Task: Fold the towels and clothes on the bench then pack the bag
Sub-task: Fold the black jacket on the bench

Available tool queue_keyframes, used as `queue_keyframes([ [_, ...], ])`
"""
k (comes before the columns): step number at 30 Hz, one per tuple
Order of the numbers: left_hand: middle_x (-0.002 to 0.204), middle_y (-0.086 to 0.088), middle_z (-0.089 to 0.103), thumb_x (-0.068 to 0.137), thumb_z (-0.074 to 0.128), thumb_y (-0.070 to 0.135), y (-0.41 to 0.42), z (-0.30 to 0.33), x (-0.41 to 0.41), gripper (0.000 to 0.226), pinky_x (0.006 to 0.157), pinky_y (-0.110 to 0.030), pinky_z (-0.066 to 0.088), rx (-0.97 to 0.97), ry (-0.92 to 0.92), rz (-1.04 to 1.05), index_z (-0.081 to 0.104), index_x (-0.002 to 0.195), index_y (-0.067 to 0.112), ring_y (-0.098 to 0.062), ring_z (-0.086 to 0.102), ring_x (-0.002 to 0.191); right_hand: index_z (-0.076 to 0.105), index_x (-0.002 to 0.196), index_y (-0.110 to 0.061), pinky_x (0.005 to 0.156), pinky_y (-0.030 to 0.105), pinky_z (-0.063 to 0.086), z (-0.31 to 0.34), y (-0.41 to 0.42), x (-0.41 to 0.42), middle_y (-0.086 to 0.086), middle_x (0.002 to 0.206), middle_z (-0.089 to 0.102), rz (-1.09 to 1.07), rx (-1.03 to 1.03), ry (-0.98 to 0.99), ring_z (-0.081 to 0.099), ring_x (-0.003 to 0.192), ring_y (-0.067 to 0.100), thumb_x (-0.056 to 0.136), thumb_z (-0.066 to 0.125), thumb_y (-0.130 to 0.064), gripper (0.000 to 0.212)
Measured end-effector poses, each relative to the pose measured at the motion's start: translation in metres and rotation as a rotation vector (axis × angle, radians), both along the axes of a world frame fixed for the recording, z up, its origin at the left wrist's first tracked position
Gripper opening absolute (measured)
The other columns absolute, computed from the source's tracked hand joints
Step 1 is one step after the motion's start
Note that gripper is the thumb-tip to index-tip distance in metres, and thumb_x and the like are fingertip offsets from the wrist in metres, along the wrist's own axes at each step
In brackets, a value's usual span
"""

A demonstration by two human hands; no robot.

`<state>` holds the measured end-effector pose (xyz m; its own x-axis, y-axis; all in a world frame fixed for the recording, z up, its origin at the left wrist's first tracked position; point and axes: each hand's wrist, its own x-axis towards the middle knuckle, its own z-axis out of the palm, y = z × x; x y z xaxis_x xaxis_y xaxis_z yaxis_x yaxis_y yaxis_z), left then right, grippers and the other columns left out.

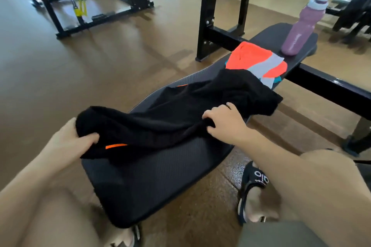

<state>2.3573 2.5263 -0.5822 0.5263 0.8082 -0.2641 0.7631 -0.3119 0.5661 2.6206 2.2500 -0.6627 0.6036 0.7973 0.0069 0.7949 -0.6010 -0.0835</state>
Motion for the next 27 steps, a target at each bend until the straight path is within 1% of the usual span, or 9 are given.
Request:
queue_keyframes([
  [3, 0.134, -0.018, 0.051, 0.079, 0.08, 0.027, 0.004, -0.018, -0.011, 0.086, 0.092, -0.049, 0.048, 0.188, 0.189, -0.175, 0.028, 0.146, 0.021, -0.038, 0.052, 0.117, 0.067, 0.107, -0.022, 0.087, 0.039, 0.045, -0.007, 0.01, -0.017, 0.002, 0.103, 0.069, 0.058, 0.029, 0.089, 0.061, 0.1, 0.03, 0.089, 0.054, -0.026, 0.022],
  [5, 0.148, -0.016, 0.039, 0.07, 0.079, 0.046, -0.008, -0.024, -0.006, 0.105, 0.107, -0.05, 0.04, 0.3, 0.192, -0.389, 0.02, 0.154, 0.028, -0.038, 0.039, 0.135, 0.066, 0.101, -0.02, 0.086, 0.041, 0.048, -0.005, 0.018, -0.034, 0.003, 0.1, 0.069, 0.137, 0.111, 0.236, 0.063, 0.098, 0.029, 0.086, 0.055, -0.023, 0.019],
  [9, 0.163, -0.004, 0.024, 0.069, 0.06, 0.069, -0.053, -0.049, 0.011, 0.106, 0.123, -0.043, 0.023, 0.517, 0.232, -0.863, 0.016, 0.159, 0.034, -0.028, 0.023, 0.15, 0.064, 0.1, -0.018, 0.083, 0.043, 0.05, -0.015, 0.027, -0.088, 0.003, 0.097, 0.063, 0.408, 0.199, 0.362, 0.06, 0.094, 0.027, 0.083, 0.055, -0.019, 0.019],
  [12, 0.148, -0.006, 0.05, 0.075, 0.049, 0.06, -0.088, -0.075, 0.02, 0.08, 0.117, -0.044, 0.036, 0.676, 0.264, -1.063, 0.047, 0.146, 0.023, -0.027, 0.046, 0.138, 0.063, 0.105, -0.017, 0.085, 0.044, 0.049, -0.028, 0.028, -0.112, 0.002, 0.104, 0.061, 0.511, 0.221, 0.354, 0.055, 0.095, 0.023, 0.088, 0.053, -0.02, 0.02],
  [16, 0.094, 0.001, 0.066, 0.08, 0.057, 0.036, -0.082, -0.087, 0.031, 0.024, 0.079, -0.036, 0.056, 0.796, 0.065, -1.047, 0.065, 0.095, 0.019, -0.021, 0.065, 0.09, 0.06, 0.118, -0.023, 0.093, 0.04, 0.048, -0.016, 0.023, -0.088, -0.002, 0.11, 0.06, 0.392, 0.203, 0.353, 0.056, 0.104, 0.02, 0.076, 0.057, -0.04, 0.045],
  [19, 0.073, 0.005, 0.063, 0.076, 0.07, 0.037, -0.066, -0.077, 0.027, 0.019, 0.061, -0.032, 0.052, 0.834, 0.222, -1.019, 0.062, 0.078, 0.021, -0.019, 0.065, 0.069, 0.05, 0.137, -0.029, 0.107, 0.038, 0.038, -0.012, 0.003, -0.057, -0.003, 0.126, 0.055, 0.296, 0.036, 0.128, 0.049, 0.122, 0.02, 0.066, 0.056, -0.057, 0.077],
  [21, 0.082, 0.007, 0.064, 0.086, 0.059, 0.042, -0.059, -0.061, 0.019, 0.02, 0.064, -0.032, 0.047, 0.798, 0.392, -0.959, 0.062, 0.086, 0.022, -0.018, 0.066, 0.077, 0.051, 0.137, -0.027, 0.11, 0.038, 0.034, -0.01, -0.007, -0.042, -0.002, 0.125, 0.055, 0.21, -0.016, 0.076, 0.049, 0.123, 0.022, 0.069, 0.057, -0.055, 0.074],
  [24, 0.105, 0.007, 0.063, 0.092, 0.043, 0.047, -0.047, -0.049, 0.005, 0.032, 0.071, -0.031, 0.04, 0.779, 0.599, -0.881, 0.059, 0.111, 0.025, -0.018, 0.065, 0.097, 0.064, 0.112, -0.023, 0.094, 0.041, 0.044, -0.012, -0.008, -0.037, -0.001, 0.101, 0.06, 0.141, 0.083, 0.014, 0.059, 0.101, 0.026, 0.076, 0.057, -0.037, 0.04],
  [27, 0.134, -0.005, 0.056, 0.077, 0.051, 0.05, -0.044, -0.053, -0.003, 0.069, 0.091, -0.034, 0.047, 0.821, 0.468, -0.907, 0.048, 0.141, 0.026, -0.024, 0.061, 0.115, 0.065, 0.097, -0.021, 0.076, 0.042, 0.05, -0.016, -0.004, -0.051, -0.001, 0.089, 0.059, 0.187, 0.227, 0.129, 0.058, 0.085, 0.025, 0.082, 0.054, -0.025, 0.019],
])
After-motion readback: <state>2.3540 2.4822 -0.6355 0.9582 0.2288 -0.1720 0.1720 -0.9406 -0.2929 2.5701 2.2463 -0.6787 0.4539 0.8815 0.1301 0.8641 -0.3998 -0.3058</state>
